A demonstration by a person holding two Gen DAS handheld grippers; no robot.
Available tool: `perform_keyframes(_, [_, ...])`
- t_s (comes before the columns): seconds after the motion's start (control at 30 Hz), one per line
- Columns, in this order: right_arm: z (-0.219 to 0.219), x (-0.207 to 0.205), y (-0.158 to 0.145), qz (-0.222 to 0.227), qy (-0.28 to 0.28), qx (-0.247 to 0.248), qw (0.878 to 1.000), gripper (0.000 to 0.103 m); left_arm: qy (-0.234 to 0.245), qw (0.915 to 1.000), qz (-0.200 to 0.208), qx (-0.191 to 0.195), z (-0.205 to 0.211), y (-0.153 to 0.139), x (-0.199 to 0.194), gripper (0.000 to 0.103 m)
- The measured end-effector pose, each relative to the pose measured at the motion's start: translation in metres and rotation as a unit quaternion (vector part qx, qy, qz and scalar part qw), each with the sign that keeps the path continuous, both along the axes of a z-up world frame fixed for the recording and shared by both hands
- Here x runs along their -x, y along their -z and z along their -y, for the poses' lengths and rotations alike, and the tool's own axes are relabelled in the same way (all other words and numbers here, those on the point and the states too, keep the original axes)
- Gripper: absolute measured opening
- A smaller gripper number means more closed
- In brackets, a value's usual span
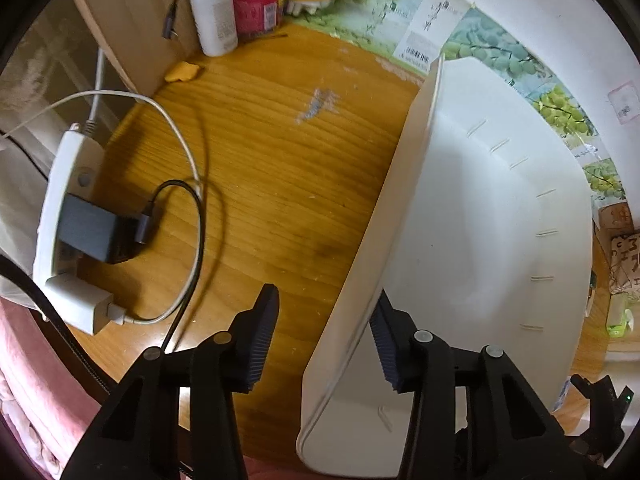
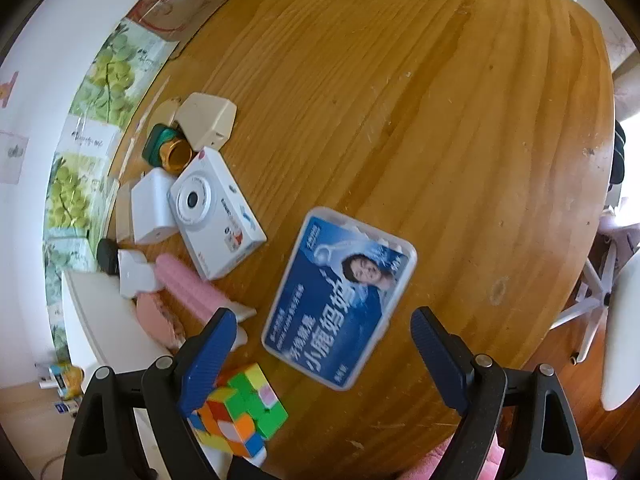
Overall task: Organize rigid objects
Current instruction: 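Grasp the tray wall with the left gripper while the right gripper grasps the blue card box, then hold the tray with the left gripper while the right gripper carries the card box into it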
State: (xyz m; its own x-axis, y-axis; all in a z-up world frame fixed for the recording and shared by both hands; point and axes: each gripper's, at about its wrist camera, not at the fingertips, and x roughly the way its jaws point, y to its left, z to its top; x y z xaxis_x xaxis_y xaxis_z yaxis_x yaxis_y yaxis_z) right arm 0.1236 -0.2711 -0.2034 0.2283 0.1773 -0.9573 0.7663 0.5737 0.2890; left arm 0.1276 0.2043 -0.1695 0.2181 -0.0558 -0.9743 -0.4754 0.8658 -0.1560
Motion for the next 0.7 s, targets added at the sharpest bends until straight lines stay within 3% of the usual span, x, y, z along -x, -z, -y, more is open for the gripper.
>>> perform_keyframes(0.13, [0.002,-0.005,0.004,-0.006,0.009,0.003,1.000,0.085,0.010,0.9998,-0.012,0.013,0.003,0.008,-0.013,0.034])
perform_keyframes(0.2, [0.003,-0.008,0.007,-0.011,0.013,0.005,1.000,0.083,0.016,0.9996,-0.015,0.019,0.005,0.011,-0.018,0.023])
perform_keyframes(0.37, [0.005,-0.010,0.011,-0.026,0.016,0.009,1.000,0.068,0.029,0.9987,-0.033,0.024,0.011,0.020,-0.025,0.008])
perform_keyframes(0.7, [0.002,-0.019,0.013,-0.020,0.004,0.010,1.000,0.063,0.035,0.9984,-0.036,0.024,0.007,0.019,-0.029,0.007])
